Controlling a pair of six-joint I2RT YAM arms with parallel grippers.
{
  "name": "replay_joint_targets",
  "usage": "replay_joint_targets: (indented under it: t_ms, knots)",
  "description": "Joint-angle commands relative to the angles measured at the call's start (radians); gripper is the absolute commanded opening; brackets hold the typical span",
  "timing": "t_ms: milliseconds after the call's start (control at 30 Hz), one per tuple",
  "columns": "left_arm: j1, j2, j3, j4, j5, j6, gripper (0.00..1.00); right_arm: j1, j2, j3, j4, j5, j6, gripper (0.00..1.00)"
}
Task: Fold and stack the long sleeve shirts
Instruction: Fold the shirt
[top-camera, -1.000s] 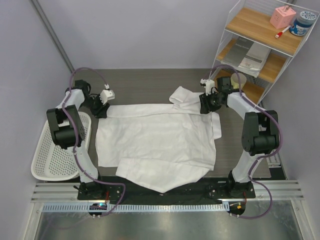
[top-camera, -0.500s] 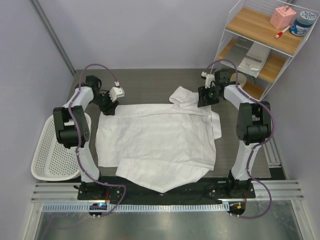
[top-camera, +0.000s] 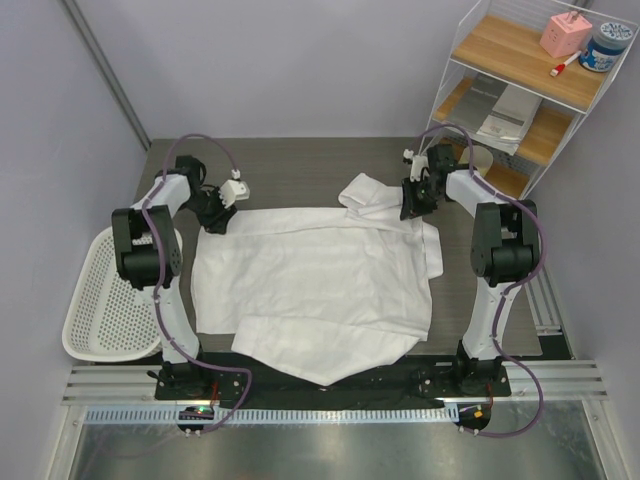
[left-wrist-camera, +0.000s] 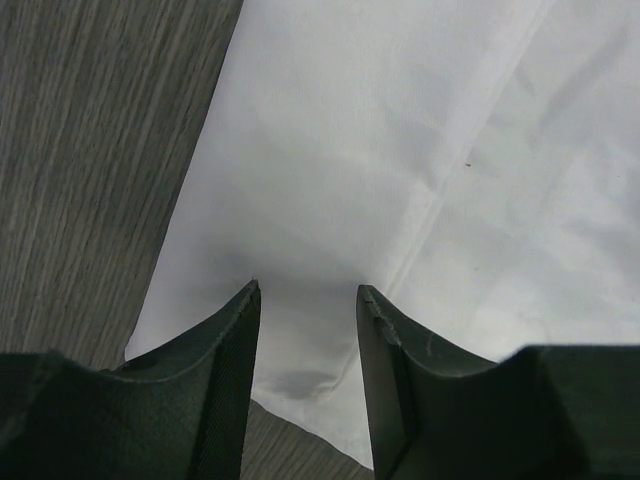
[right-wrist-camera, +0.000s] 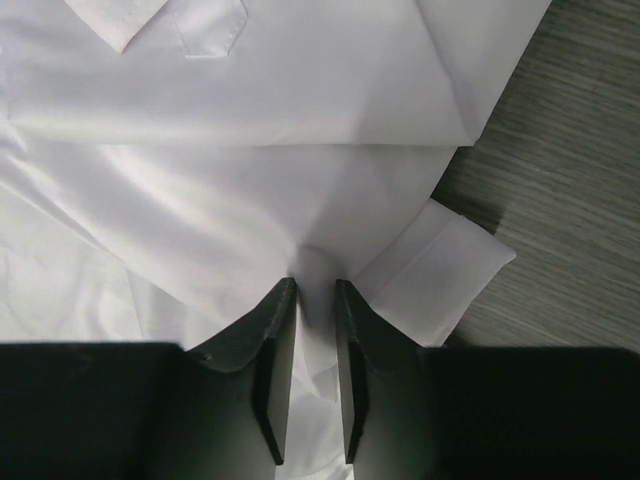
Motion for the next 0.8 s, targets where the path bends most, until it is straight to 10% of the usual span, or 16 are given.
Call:
replay_joint_targets:
  t_ms: [0, 133, 600, 767]
  knots:
    - [0.005, 0.016, 0.046, -0.029, -0.026, 0.039, 0.4, -0.006, -0.048, 0.048, -0.03, -0.024, 0.002, 0.2]
    - [0.005, 0.0, 0.042, -0.04, -0.014, 0.055, 0.28, -0.008, -0.057, 0.056, -0.046, -0.048, -0.002, 0.01]
    - [0.014, -0.037, 0.049, -0.087, -0.018, 0.104, 0.0, -0.008, -0.11, 0.01, -0.15, -0.044, -0.101, 0.01]
    - [0.016, -0.047, 0.055, -0.08, 0.004, 0.082, 0.21, -0.008, -0.103, 0.082, -0.208, -0.085, -0.163, 0.49]
